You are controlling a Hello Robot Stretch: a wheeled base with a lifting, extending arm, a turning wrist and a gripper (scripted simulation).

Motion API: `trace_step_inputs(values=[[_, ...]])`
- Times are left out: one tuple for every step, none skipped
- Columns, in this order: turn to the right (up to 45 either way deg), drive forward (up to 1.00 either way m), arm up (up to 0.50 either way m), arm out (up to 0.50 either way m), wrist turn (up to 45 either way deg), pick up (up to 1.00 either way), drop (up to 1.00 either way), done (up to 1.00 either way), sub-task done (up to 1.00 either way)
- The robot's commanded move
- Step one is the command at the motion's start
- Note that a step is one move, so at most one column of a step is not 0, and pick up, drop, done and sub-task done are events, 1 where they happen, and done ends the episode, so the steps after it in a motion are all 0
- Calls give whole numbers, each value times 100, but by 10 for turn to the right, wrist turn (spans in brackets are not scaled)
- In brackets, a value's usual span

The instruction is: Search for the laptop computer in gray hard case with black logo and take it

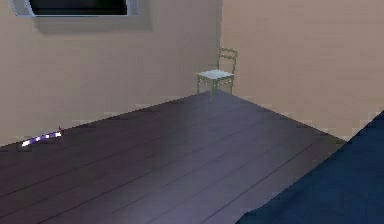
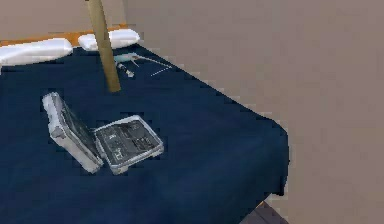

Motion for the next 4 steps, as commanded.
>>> trace_step_inputs(values=[[-180, 0, 0, 0, 0, 0, 0, 0, 0], [0, 0, 50, 0, 0, 0, 0, 0, 0], [0, 0, 38, 0, 0, 0, 0, 0, 0], [0, 0, 0, 30, 0, 0, 0, 0, 0]])
